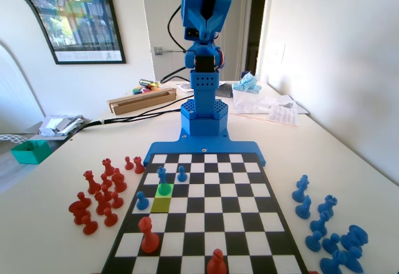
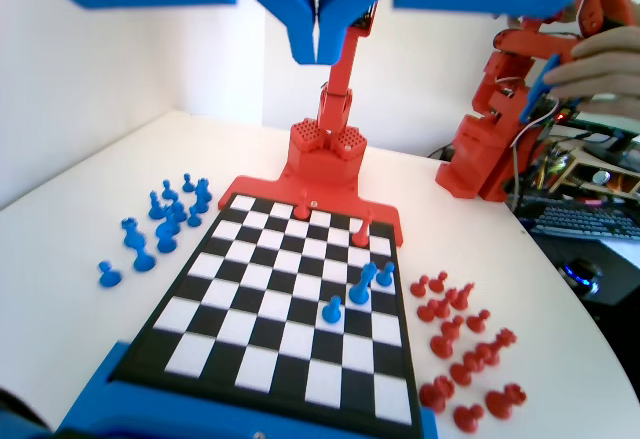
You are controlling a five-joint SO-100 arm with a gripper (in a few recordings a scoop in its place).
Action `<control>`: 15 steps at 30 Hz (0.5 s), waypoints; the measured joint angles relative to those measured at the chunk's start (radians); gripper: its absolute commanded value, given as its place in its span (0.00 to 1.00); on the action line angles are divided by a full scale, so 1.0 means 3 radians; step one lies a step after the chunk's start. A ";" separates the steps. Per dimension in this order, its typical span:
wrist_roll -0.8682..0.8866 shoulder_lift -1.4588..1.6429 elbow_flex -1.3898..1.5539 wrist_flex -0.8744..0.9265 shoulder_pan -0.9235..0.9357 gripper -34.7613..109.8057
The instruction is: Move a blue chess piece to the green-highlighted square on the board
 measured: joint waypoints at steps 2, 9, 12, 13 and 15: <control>0.0020 0.0077 0.0000 -0.0031 0.0020 0.26; 0.0087 0.0102 0.0000 -0.0041 0.0020 0.27; 0.0087 0.0102 0.0000 -0.0041 0.0020 0.27; 0.0087 0.0102 0.0000 -0.0041 0.0020 0.27; 0.0087 0.0102 0.0000 -0.0041 0.0020 0.27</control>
